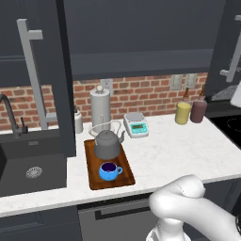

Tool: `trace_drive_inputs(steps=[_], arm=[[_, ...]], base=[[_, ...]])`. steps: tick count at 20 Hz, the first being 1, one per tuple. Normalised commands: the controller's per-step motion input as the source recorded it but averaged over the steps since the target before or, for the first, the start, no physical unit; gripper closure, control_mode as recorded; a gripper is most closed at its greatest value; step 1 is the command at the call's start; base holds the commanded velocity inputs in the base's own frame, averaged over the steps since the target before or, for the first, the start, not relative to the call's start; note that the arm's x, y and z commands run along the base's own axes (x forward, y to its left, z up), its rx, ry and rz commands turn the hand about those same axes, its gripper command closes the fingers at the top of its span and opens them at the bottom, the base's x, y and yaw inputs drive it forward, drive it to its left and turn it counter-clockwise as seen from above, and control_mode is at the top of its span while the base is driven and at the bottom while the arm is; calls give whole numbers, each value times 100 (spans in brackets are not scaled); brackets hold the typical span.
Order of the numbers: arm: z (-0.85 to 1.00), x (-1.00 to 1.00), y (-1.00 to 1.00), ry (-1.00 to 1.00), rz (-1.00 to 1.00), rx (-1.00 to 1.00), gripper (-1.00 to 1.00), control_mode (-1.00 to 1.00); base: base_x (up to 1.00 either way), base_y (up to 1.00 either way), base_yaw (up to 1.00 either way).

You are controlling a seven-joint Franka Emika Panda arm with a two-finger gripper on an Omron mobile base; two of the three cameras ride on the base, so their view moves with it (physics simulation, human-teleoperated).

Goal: Pick the kettle from the counter and place it on the tray. Then pick the mug from the cabinet and place it on the tray. Then close the cabinet doors.

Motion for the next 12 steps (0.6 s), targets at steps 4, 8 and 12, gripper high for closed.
trace_drive_inputs(steps=[4,8,12], arm=[[20,73,63,4,-32,-11,-100,-100],[27,67,56,10,-28,-7,-100,-100],[33,51,33,15,-21,-2,-100,-100]], base=[[0,0,0],[0,0,0],[0,0,0]])
